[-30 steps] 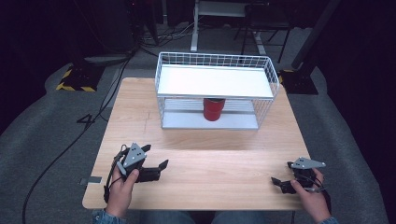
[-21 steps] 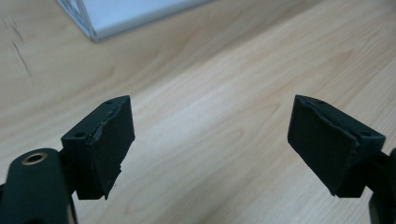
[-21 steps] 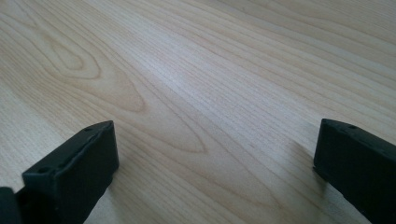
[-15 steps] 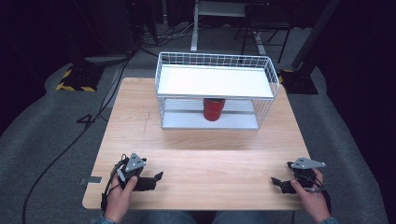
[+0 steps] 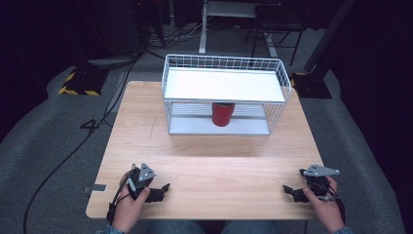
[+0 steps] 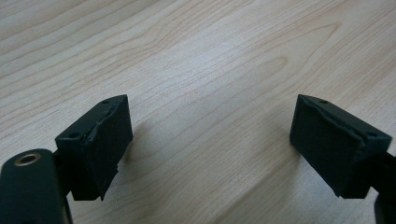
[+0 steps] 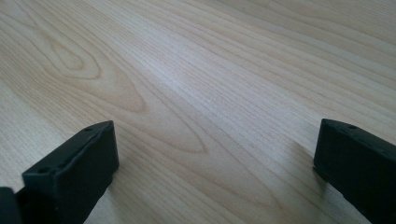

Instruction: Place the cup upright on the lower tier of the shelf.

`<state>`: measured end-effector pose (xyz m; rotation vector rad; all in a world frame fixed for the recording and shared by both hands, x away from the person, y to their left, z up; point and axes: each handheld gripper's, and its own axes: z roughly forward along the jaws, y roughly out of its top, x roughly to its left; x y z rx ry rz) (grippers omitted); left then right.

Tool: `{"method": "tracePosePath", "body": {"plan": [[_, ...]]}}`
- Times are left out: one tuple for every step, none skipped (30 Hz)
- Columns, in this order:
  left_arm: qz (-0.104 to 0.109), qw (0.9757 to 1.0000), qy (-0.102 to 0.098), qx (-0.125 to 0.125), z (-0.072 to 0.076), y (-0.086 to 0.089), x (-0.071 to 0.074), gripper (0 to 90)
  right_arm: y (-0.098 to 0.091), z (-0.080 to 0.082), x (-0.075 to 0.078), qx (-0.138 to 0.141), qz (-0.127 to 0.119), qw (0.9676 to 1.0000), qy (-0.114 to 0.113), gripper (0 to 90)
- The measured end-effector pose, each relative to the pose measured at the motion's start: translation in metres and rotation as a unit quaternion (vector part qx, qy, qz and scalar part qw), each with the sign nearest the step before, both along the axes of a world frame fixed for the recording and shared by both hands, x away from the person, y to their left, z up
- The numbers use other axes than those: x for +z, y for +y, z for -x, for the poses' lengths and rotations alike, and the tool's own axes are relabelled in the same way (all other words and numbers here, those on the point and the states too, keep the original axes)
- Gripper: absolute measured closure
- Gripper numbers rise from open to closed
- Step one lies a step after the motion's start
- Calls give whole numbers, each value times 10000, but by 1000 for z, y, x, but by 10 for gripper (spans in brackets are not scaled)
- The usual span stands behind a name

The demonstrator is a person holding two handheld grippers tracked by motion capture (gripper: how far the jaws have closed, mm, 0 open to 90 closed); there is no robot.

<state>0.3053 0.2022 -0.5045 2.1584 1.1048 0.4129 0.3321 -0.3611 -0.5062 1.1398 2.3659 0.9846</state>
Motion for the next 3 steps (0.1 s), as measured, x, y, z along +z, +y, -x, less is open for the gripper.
{"method": "tracePosePath", "body": {"plan": [[-19,10000,-9,-2,0,0,0,133,0,0,0,-2,0,10000,0,0],[2,10000,-1,5,0,0,0,132,0,0,0,-1,1,10000,-1,0],[-5,10000,-9,4,0,0,0,131,0,0,0,0,2,10000,1,0]]}}
